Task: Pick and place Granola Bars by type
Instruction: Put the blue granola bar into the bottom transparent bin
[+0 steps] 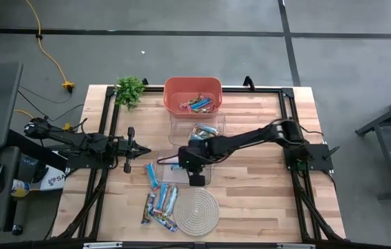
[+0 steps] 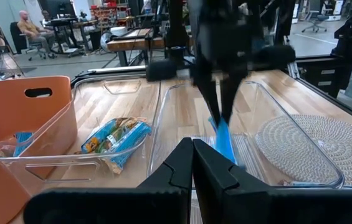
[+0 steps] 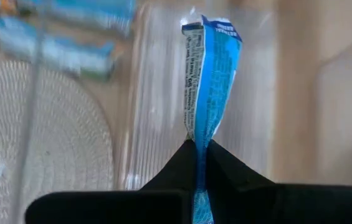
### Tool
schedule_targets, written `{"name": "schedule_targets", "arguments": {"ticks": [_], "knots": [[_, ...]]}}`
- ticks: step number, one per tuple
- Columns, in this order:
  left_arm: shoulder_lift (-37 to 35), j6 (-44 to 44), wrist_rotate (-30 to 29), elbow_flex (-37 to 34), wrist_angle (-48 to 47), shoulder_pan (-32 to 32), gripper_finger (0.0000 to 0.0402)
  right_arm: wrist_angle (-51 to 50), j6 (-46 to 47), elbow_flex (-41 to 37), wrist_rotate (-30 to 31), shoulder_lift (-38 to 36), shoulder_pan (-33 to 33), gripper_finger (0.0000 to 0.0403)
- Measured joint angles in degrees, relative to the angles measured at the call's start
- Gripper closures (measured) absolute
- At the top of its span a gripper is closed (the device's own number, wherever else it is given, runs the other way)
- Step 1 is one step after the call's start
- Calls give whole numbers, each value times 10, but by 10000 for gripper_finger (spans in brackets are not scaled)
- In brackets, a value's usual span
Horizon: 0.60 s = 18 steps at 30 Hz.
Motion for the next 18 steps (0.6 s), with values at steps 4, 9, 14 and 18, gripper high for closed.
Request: {"name": "schedule_targets", "arguments": {"ticks": [4, 9, 14, 18], "knots": [[0, 0, 0, 0, 0, 0, 394, -1, -15, 0, -28, 26, 0, 391], [0, 0, 0, 0, 0, 0, 394, 0, -19, 1, -14, 35, 0, 391], [0, 0, 0, 0, 0, 0, 394, 0, -21, 0, 6, 34, 0, 384], [0, 0, 0, 0, 0, 0, 394, 0, -13, 0, 4, 34, -1, 355]]}}
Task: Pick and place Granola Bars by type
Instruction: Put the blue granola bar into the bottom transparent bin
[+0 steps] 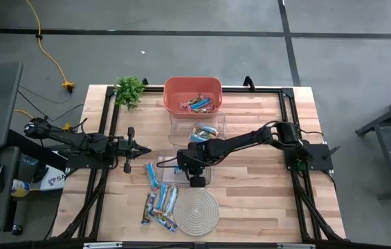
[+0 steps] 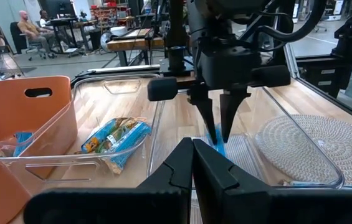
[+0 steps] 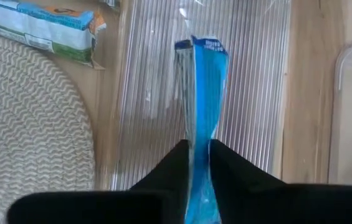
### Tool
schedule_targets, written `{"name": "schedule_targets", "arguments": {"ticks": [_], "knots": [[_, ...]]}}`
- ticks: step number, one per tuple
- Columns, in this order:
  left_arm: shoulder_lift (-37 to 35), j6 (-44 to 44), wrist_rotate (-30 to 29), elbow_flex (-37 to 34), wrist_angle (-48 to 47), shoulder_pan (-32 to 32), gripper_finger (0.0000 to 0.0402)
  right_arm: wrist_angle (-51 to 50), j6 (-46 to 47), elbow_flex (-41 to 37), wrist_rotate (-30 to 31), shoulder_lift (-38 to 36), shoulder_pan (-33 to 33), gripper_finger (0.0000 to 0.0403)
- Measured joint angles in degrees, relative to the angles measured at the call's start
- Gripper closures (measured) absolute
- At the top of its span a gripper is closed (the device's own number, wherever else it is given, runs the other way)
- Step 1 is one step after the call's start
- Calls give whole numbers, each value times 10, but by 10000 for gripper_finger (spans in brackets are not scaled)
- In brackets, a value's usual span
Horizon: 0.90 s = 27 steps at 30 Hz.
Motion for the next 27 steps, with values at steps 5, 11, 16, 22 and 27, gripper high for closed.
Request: {"name": "schedule_targets", "arguments": {"ticks": [5, 11, 16, 22, 27], "knots": [[0, 0, 0, 0, 0, 0, 394, 0, 2, 0, -2, 0, 0, 304], [0, 0, 0, 0, 0, 0, 394, 0, 5, 0, -14, -2, 0, 265], [0, 0, 0, 0, 0, 0, 394, 0, 7, 0, -10, -21, -1, 256], [0, 0, 0, 0, 0, 0, 394, 6, 9, 0, -8, -68, -8, 255], [0, 0, 0, 0, 0, 0, 394, 71, 47, 0, -24, -112, -6, 256]]}}
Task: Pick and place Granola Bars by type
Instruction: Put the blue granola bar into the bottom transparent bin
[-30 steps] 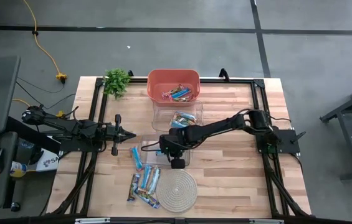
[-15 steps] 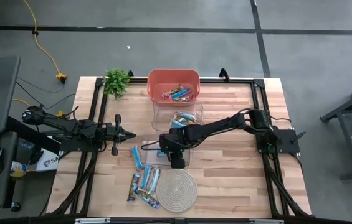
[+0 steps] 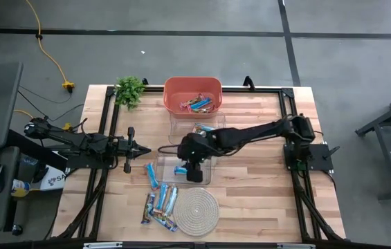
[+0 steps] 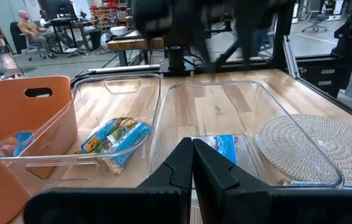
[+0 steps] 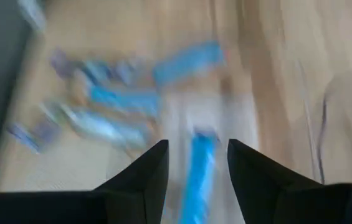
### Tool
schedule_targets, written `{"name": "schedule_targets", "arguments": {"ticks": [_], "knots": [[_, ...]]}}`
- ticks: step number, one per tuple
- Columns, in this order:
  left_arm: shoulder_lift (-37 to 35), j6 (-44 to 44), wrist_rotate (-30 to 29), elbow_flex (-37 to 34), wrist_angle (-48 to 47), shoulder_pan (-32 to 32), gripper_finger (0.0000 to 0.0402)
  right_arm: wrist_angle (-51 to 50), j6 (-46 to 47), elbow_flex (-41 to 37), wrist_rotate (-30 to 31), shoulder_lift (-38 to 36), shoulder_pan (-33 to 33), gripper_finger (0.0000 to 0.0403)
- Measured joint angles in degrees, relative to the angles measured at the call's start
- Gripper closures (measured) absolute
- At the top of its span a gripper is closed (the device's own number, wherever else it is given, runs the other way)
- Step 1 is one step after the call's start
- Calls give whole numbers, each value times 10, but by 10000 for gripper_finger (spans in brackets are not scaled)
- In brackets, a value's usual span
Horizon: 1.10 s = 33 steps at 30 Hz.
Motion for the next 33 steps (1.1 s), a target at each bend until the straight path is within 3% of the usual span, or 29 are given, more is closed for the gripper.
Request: {"name": "schedule_targets", "arguments": {"ticks": [7, 13, 25, 29, 33], "knots": [[0, 0, 0, 0, 0, 0, 394, 223, 79, 0, -69, -34, 32, 252], [0, 0, 0, 0, 0, 0, 394, 360, 105, 0, -42, -35, 82, 251], [0, 0, 0, 0, 0, 0, 394, 369, 53, 8, 201, -34, 198, 251], [0, 0, 0, 0, 0, 0, 394, 329, 41, 65, 237, -25, 211, 251], [0, 0, 0, 0, 0, 0, 394, 234, 14, 172, 253, 17, 216, 250]]}}
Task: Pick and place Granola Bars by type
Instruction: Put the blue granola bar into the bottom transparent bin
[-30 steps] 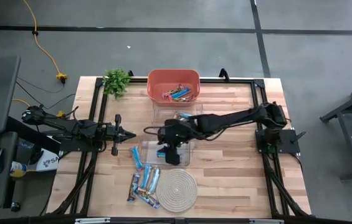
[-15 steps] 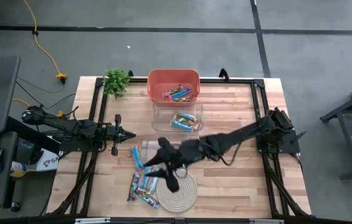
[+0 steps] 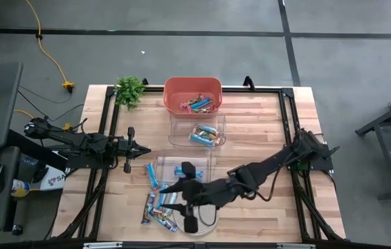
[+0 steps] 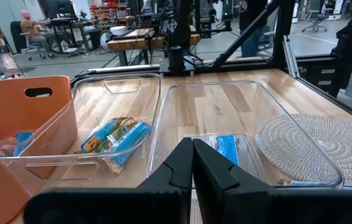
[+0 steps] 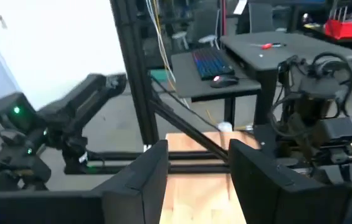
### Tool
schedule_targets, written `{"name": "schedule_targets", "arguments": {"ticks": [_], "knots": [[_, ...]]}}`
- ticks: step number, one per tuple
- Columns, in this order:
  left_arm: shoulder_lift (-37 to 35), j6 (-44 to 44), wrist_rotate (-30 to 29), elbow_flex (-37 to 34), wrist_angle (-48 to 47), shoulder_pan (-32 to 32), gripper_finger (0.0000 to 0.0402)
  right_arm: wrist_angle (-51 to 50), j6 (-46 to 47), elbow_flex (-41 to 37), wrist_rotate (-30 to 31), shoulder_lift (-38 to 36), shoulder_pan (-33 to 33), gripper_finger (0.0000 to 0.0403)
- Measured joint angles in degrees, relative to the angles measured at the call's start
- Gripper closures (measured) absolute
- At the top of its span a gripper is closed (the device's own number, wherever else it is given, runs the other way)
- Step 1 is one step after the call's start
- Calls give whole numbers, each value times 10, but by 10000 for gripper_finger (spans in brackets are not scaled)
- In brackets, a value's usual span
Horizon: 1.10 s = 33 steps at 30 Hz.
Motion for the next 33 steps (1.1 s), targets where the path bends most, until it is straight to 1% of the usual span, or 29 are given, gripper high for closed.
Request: {"name": "schedule_targets", "arguments": {"ticks": [4, 6, 7, 8, 9, 10, 12, 14, 17, 21, 23, 26, 29, 31, 33], "knots": [[0, 0, 0, 0, 0, 0, 394, -96, 5, 126, -3, 67, -6, 250], [0, 0, 0, 0, 0, 0, 394, -128, 17, 187, -10, 107, -10, 250], [0, 0, 0, 0, 0, 0, 394, -144, 23, 210, -14, 127, -12, 251], [0, 0, 0, 0, 0, 0, 394, -134, 31, 209, -21, 137, -13, 250], [0, 0, 0, 0, 0, 0, 394, -99, 45, 188, -39, 138, -15, 250], [0, 0, 0, 0, 0, 0, 394, -90, 62, 174, -53, 138, -16, 251], [0, 0, 0, 0, 0, 0, 394, -94, 115, 159, -88, 140, -16, 250], [0, 0, 0, 0, 0, 0, 394, -128, 147, 147, -120, 140, -16, 251], [0, 0, 0, 0, 0, 0, 394, -165, 138, 129, -153, 142, -13, 251], [0, 0, 0, 0, 0, 0, 394, -155, 126, 82, -185, 142, -5, 251], [0, 0, 0, 0, 0, 0, 394, -141, 135, 43, -199, 142, 1, 251], [0, 0, 0, 0, 0, 0, 394, -90, 150, -28, -198, 142, 12, 251], [0, 0, 0, 0, 0, 0, 394, -11, 176, -91, -173, 142, 22, 251], [0, 0, 0, 0, 0, 0, 394, 29, 185, -124, -156, 142, 27, 251], [0, 0, 0, 0, 0, 0, 394, 61, 181, -146, -151, 142, 31, 251]]}}
